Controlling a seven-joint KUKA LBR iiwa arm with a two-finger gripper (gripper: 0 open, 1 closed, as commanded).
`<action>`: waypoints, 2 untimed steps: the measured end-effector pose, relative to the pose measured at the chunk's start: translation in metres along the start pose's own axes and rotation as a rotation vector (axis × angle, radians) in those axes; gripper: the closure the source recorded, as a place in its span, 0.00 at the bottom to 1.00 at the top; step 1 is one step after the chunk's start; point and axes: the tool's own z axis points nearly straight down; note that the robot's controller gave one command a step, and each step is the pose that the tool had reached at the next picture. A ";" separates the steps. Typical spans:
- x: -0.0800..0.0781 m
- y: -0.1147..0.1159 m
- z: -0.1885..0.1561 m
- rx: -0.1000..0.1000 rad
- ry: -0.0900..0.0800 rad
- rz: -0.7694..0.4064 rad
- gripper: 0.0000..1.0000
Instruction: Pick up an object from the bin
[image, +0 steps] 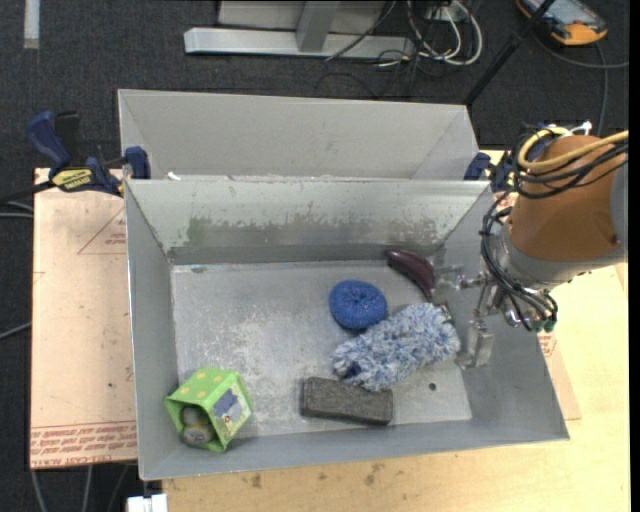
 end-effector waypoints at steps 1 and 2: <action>-0.032 0.008 0.034 -0.002 0.001 -0.261 0.00; -0.029 0.022 0.044 -0.003 0.003 -0.232 0.00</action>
Offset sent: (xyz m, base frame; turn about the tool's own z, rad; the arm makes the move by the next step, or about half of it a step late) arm 0.0184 0.0287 -0.0455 -0.2132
